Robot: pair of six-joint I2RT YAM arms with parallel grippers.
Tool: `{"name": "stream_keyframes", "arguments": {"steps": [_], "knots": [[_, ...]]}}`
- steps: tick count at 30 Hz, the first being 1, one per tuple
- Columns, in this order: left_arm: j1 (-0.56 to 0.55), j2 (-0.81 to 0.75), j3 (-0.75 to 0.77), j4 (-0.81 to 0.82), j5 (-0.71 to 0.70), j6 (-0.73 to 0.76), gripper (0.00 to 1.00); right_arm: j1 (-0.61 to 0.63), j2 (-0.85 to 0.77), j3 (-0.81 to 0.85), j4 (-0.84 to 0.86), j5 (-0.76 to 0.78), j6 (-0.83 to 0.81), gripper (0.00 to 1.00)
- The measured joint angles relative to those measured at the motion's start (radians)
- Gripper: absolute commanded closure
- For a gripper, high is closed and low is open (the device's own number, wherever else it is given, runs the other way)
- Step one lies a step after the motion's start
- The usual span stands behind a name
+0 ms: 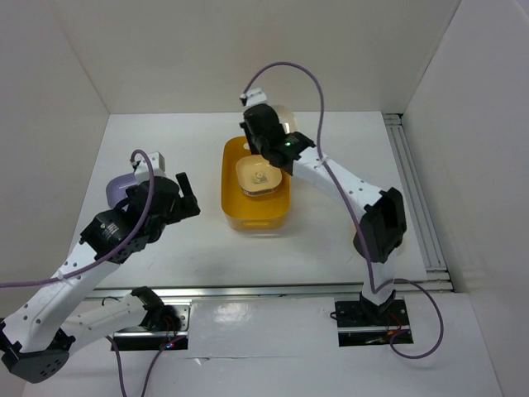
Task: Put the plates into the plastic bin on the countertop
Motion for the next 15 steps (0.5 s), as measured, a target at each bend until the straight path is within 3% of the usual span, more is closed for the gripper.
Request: {"name": "stream_keyframes", "arguments": {"steps": [4, 12, 15], "knots": [[0.0, 0.001, -0.004, -0.011, -0.013, -0.004, 0.0, 0.061, 0.141, 0.109, -0.053, 0.0, -0.024, 1.0], [0.0, -0.001, -0.009, -0.021, -0.035, -0.024, 0.0, 0.099, 0.22, 0.085, -0.106, 0.001, -0.043, 1.0], [0.0, 0.0, -0.009, -0.022, -0.039, -0.026, 0.0, 0.102, 0.218, 0.053, -0.09, 0.001, -0.044, 0.87]]}}
